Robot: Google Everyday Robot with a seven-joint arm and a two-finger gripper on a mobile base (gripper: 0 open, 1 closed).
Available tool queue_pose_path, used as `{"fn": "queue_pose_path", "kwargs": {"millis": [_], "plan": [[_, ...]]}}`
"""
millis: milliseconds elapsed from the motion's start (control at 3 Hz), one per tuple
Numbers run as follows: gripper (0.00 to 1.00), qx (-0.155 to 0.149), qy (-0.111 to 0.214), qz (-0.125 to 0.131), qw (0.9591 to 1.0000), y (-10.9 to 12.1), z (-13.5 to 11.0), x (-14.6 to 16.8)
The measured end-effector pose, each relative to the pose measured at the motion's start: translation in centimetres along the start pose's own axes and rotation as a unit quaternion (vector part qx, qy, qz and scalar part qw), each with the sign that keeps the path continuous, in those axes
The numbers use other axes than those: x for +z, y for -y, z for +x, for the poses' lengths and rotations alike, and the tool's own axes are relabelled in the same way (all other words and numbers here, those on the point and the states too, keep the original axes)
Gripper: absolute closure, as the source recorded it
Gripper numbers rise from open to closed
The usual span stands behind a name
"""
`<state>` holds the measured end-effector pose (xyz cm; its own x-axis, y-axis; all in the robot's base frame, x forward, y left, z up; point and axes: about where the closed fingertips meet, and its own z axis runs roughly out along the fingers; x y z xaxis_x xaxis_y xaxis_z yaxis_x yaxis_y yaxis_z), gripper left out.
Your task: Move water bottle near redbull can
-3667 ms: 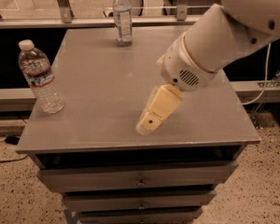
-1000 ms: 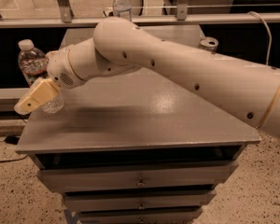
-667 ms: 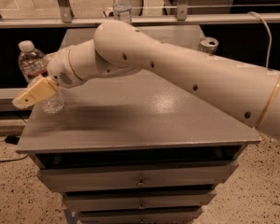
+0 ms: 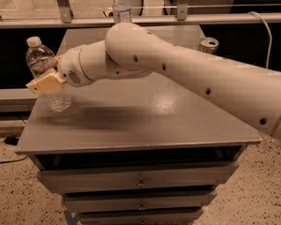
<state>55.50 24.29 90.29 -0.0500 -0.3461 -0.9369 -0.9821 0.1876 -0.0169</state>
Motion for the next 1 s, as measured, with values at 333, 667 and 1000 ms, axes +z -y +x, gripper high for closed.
{"fn": "queue_pose_path", "kwargs": {"millis": [333, 667, 1000], "plan": [[0.85, 0.003, 0.006, 0.035, 0.9994, 1.1, -0.2, -3.7], [1.0, 0.008, 0.014, 0.082, 0.9965, 2.2, 0.0, -9.4], [1.0, 0.02, 0.022, 0.136, 0.9903, 3.6, 1.3, -16.4]]}}
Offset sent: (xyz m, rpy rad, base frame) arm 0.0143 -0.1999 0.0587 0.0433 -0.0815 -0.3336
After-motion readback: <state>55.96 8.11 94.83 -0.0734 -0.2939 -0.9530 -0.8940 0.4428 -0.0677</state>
